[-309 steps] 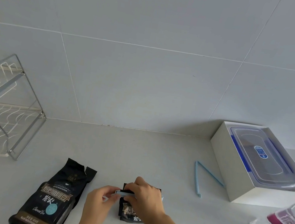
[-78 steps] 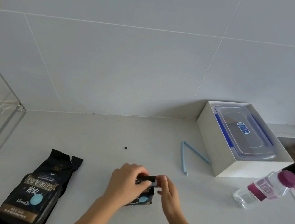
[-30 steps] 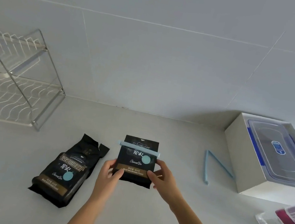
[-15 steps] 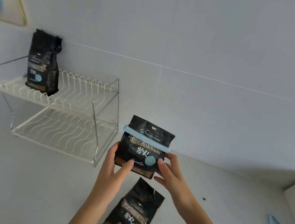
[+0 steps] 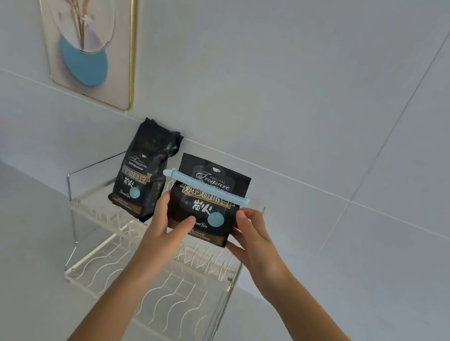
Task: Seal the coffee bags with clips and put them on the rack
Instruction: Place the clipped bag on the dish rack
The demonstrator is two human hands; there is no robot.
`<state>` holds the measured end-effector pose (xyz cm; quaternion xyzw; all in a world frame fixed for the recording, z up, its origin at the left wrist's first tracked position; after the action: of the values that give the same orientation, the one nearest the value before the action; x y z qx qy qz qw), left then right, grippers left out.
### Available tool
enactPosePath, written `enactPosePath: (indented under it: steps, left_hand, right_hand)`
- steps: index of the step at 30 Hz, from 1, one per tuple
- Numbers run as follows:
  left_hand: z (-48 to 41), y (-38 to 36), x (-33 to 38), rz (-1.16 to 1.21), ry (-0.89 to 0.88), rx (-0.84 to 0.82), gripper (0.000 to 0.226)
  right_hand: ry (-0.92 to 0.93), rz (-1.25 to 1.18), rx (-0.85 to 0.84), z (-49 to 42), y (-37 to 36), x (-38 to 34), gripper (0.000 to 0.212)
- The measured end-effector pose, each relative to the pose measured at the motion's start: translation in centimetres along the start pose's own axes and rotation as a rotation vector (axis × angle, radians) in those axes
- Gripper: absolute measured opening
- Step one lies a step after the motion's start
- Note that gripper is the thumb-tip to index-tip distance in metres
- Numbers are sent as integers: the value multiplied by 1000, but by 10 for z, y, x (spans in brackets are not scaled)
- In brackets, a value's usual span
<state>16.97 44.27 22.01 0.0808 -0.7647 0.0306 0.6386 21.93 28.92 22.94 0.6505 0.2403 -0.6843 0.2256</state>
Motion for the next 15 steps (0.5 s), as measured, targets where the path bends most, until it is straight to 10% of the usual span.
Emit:
enactPosePath:
  steps: [15]
  left_hand:
    - [-96,50,-99,192,270,106,74]
  right_hand:
    - [-297,-289,185,-128,-26,90,40]
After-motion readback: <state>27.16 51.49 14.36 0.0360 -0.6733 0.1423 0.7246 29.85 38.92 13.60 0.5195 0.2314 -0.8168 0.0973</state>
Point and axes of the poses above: each hand's wrist, its own z-axis away from the middle knuckle, its own y-axis out of the back of the hand, x = y × z, the point moved 8 cm from there along -z, towards the middle knuckle, and after that the axes turned 12 degrees about -x, right-handed, at the moved point
